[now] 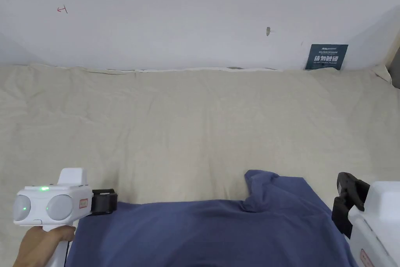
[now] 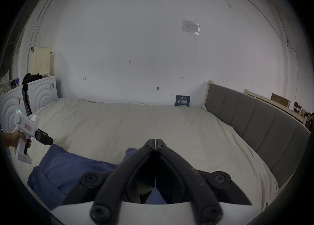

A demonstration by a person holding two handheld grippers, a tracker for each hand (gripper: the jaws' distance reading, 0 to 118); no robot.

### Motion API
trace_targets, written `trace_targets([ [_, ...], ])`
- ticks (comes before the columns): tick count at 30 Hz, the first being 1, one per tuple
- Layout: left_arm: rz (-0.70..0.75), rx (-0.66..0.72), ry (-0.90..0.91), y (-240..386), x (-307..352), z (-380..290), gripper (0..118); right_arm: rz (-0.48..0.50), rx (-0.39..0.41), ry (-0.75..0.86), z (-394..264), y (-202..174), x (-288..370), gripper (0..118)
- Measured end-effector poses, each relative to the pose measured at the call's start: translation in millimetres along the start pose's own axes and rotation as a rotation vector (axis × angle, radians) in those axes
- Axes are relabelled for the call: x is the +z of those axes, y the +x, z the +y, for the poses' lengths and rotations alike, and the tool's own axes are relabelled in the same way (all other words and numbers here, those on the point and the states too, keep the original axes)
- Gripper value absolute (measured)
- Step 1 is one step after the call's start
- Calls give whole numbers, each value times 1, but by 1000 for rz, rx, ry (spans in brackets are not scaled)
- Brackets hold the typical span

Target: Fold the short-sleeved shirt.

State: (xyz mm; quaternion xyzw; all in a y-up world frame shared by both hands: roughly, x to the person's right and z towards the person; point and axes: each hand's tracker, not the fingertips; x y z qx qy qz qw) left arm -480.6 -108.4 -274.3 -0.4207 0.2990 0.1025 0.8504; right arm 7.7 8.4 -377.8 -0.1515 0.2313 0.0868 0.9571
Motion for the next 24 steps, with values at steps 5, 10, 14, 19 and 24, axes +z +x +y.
trace_targets([
  [5,8,16,-100,3,-42,-3,90,5,-5,-50,-9,5,-20,2],
  [10,-37,92,-105,0,-53,-12,43,19,-31,-100,-11,10,-35,2],
  [14,-79,64,-63,2,-37,-13,3,60,-101,-183,-14,29,-70,12],
  [19,-136,77,60,-2,5,-9,3,55,-197,-366,-22,60,-156,56],
  [24,-181,67,113,-4,43,-6,3,10,-162,-571,-55,60,-234,99],
])
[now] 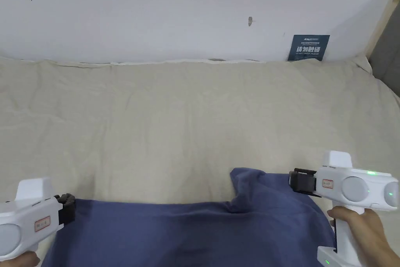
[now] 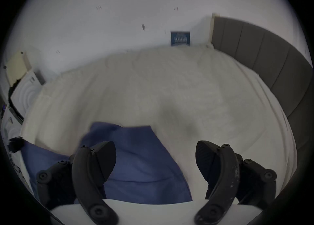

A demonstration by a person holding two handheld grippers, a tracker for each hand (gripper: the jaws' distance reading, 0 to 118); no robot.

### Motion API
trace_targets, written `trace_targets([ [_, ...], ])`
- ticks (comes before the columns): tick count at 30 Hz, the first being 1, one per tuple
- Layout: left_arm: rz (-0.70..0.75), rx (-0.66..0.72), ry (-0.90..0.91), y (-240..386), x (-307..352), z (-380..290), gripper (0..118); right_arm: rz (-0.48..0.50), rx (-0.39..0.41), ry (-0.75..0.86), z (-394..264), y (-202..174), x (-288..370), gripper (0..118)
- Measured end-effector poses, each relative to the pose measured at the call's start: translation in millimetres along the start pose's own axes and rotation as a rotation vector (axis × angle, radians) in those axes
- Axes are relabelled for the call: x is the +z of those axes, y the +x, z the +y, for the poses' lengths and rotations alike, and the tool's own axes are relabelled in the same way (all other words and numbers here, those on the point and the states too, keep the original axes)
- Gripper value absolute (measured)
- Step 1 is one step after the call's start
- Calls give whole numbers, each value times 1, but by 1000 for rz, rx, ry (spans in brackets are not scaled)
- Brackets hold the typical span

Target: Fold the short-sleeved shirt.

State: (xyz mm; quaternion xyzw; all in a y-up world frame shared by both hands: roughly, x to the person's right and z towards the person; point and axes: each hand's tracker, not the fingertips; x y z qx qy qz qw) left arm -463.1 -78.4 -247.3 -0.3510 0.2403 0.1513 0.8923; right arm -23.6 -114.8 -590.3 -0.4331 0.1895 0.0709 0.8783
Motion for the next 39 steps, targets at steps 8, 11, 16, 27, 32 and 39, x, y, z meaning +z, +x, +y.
trace_targets([
  [8,13,-41,-21,-3,7,-4,3,-50,57,-97,-23,-7,-61,75],
  [11,18,-27,-26,-6,8,-9,3,-29,85,-101,-26,-19,-30,10],
  [16,37,6,-16,-3,26,-17,3,34,93,11,-32,-26,35,3],
  [27,68,77,40,-26,113,-58,3,227,17,204,-102,24,210,3],
  [32,92,83,-27,-40,128,-105,3,251,-6,166,-165,41,235,3],
  [39,123,81,-131,-42,127,-183,3,184,-33,44,-241,57,206,3],
])
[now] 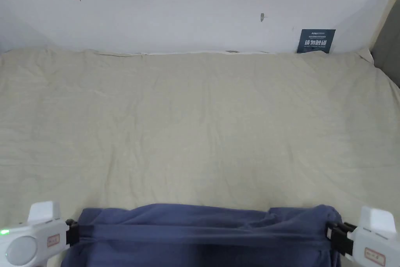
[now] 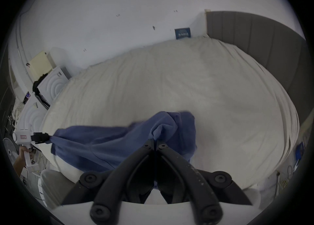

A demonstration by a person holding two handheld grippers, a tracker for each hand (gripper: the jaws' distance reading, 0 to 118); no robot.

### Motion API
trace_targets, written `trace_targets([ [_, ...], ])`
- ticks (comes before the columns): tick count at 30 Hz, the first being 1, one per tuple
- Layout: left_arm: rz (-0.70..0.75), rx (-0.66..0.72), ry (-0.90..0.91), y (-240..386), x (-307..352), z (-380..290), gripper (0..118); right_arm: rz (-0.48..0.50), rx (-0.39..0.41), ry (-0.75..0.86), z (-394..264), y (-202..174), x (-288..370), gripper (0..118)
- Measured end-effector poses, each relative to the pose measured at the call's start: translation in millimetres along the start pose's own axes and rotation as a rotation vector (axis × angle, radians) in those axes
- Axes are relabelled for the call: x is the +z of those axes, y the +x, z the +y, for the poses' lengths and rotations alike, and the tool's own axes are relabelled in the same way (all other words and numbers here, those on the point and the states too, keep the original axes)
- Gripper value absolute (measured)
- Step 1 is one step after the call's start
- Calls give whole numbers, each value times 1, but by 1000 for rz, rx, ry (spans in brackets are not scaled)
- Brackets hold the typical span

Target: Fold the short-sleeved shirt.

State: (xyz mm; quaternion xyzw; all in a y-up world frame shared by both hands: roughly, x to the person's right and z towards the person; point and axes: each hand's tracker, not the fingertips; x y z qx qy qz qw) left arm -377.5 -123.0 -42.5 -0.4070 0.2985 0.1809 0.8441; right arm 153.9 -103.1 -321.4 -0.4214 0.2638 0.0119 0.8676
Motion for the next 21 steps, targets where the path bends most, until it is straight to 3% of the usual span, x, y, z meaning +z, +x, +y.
trace_targets([
  [3,19,-1,-53,-1,-9,-23,3,-63,-17,-62,-22,8,-19,3],
  [8,44,1,-76,8,-13,-37,6,-84,-54,-95,-39,8,-29,5],
  [9,45,4,-70,9,-10,-36,21,-87,-55,-90,-36,5,-25,16],
  [10,45,8,-65,13,-3,-33,45,-90,-54,-80,-32,3,-19,32],
  [11,47,16,-54,15,3,-30,76,-95,-44,-50,-26,0,-12,54],
  [12,40,27,-30,16,10,-26,106,-114,-20,-4,-18,-13,3,83],
  [13,22,39,-2,17,19,-20,116,-130,1,38,-9,-19,12,100],
  [16,-22,75,162,26,53,2,118,-139,59,218,23,-42,47,108],
  [21,-72,37,431,57,116,43,116,-113,156,504,68,-83,97,107],
])
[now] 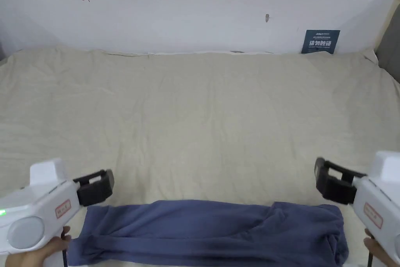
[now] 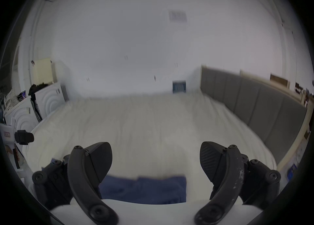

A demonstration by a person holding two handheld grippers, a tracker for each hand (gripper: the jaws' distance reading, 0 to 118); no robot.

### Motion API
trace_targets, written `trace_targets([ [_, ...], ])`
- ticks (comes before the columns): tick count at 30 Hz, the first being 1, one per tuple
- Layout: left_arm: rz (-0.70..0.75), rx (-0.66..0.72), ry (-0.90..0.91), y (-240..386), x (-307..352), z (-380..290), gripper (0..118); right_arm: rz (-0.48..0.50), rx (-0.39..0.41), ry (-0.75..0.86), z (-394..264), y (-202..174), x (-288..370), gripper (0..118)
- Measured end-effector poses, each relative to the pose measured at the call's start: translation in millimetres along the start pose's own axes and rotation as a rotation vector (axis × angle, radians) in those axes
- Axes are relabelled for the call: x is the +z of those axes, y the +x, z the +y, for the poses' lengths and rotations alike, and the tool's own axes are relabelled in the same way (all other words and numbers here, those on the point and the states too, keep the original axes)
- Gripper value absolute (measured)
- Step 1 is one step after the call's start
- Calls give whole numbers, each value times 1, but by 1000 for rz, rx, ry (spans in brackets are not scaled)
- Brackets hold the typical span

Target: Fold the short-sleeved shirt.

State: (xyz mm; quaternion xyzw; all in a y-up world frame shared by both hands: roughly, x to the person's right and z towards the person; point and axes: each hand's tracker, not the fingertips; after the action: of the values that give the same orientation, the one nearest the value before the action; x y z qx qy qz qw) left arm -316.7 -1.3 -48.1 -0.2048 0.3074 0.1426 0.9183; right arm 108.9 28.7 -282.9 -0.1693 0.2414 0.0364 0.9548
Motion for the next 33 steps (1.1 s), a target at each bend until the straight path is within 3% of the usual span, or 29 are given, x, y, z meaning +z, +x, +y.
trace_targets([
  [5,0,-82,256,42,28,32,113,-42,58,218,29,-31,16,108],
  [8,6,-145,352,62,36,36,94,-59,84,272,33,-46,22,102],
  [10,23,-170,384,70,36,36,58,-56,89,285,33,-51,25,77],
  [11,14,-172,381,72,36,35,30,-51,93,289,35,-57,28,55],
  [12,7,-169,381,73,36,34,2,-47,95,291,35,-59,29,19],
  [13,9,-171,380,73,34,33,0,-44,102,286,34,-60,28,3],
  [14,-1,-165,377,73,33,32,0,-35,106,277,34,-61,27,2],
  [24,-65,-147,236,56,16,28,0,-13,115,262,34,-69,26,1],
  [33,-290,162,-224,-29,-41,3,0,12,125,215,29,-70,10,1],
])
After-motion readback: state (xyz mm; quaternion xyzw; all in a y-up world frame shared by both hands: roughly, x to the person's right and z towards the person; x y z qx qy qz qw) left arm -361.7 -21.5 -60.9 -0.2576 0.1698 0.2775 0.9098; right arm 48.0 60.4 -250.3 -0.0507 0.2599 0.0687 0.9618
